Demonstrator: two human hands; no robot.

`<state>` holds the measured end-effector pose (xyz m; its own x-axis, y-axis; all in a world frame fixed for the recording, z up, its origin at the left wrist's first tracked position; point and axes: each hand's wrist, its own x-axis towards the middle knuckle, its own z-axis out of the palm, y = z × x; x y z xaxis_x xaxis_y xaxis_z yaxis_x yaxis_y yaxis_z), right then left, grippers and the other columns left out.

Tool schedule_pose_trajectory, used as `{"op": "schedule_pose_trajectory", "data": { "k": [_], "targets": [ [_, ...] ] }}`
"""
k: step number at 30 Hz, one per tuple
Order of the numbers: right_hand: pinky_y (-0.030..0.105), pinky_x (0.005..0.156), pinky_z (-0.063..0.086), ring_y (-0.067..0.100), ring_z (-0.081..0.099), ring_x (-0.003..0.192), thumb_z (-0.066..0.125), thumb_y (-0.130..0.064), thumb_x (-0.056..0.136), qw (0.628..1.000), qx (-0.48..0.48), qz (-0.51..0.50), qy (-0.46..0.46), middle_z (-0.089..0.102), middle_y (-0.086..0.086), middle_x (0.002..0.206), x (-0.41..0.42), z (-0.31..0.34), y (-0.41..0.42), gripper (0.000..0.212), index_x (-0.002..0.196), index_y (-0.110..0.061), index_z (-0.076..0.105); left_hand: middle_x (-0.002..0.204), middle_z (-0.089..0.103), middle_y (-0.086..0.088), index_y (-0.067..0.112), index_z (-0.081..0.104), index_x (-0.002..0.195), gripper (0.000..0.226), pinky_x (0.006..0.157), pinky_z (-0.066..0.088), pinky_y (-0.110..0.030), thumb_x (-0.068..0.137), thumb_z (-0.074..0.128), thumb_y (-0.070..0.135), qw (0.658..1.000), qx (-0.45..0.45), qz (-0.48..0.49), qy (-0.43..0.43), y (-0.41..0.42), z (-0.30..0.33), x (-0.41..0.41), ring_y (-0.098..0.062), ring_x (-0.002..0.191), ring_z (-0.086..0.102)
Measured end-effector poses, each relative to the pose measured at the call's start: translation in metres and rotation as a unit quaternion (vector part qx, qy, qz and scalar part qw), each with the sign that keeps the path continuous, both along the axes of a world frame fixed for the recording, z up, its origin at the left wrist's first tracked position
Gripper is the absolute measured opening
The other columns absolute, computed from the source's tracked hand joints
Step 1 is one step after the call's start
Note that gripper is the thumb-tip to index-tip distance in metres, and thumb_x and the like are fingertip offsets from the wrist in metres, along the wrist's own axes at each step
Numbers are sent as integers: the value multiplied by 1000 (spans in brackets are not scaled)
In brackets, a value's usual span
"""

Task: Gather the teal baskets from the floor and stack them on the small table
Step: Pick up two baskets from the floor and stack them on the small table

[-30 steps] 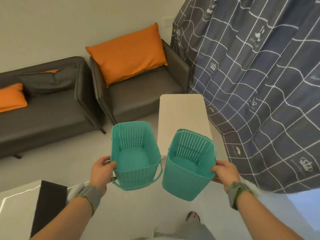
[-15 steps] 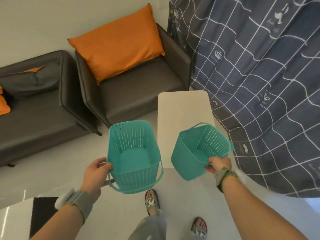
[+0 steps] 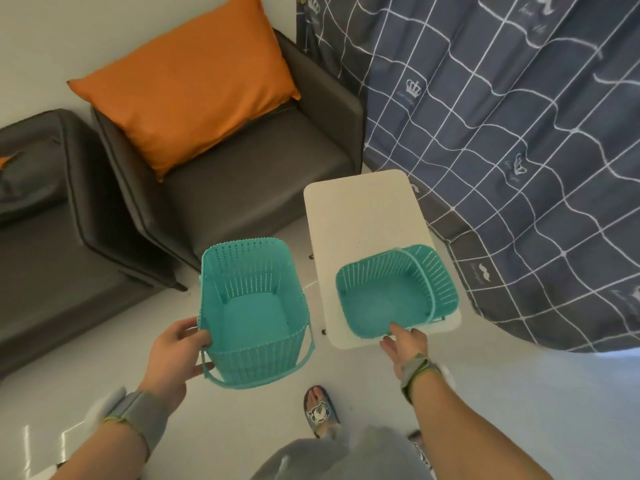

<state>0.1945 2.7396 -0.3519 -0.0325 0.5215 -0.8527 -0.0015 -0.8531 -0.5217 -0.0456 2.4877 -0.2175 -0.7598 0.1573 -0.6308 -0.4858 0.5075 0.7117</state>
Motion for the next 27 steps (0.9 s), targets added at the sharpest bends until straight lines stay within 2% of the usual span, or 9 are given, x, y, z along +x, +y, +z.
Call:
{"op": "schedule_pose_trajectory", "data": {
  "k": [2,6,12,14,18,21,23,24,27],
  "targets": [
    [49,106,45,39,54,119,58,-3,95,1000,3,17,-7,47,24,144,6,1,9,58,148,-1,33,113,69,-16,9,57,124,39,77,59,-49,87,57,-2,1000,-1,2,-8,-3,-5,-4,-32,101,66],
    [49,107,44,36,49,128,56,-5,95,996,31,59,-58,48,18,146,28,3,34,53,146,-5,39,113,69,-18,9,60,120,38,76,59,-51,85,57,-3,1000,-7,-3,-23,-3,-14,-10,-33,99,66],
    [50,106,44,34,46,133,55,-7,96,990,47,99,-89,41,15,152,43,10,67,63,153,-14,29,113,69,-18,8,60,120,38,78,58,-53,84,55,-5,1000,-4,10,-24,1,-26,-8,-37,101,66],
    [50,104,45,31,53,119,53,-7,97,987,48,128,-85,49,16,143,43,16,70,59,152,-12,32,113,69,-18,7,59,121,39,77,58,-52,85,55,-5,1000,-2,16,-26,2,-29,-6,-37,101,66],
    [46,90,50,25,58,84,53,1,92,956,140,225,-130,60,8,97,26,41,55,43,134,-6,52,115,68,-19,6,57,124,39,83,56,-58,86,55,-5,999,-5,42,-29,2,-25,4,-42,109,64],
    [29,80,48,23,56,87,57,-3,89,905,222,349,-94,57,9,104,11,52,8,38,123,-19,60,114,67,-19,5,56,124,39,85,56,-59,88,53,-6,998,-13,62,-29,-1,-22,13,-41,106,64],
    [15,80,44,20,57,94,56,-7,91,838,261,474,-74,56,9,115,6,51,-10,35,124,-20,62,113,67,-18,4,56,125,39,82,56,-57,87,52,-7,996,-22,85,-35,-5,-22,20,-40,103,64],
    [14,85,44,21,58,100,55,-9,93,777,298,546,-96,57,9,120,6,44,-7,35,126,-17,62,114,67,-19,4,56,126,40,81,56,-56,87,52,-6,995,-27,92,-39,-7,-22,24,-38,102,65],
    [33,106,39,29,51,124,50,-16,93,572,359,709,-201,56,9,134,11,24,34,42,135,-16,56,117,66,-19,5,57,126,40,76,58,-52,87,54,-4,992,-38,115,-41,-8,-23,31,-34,99,65]
  ]
}}
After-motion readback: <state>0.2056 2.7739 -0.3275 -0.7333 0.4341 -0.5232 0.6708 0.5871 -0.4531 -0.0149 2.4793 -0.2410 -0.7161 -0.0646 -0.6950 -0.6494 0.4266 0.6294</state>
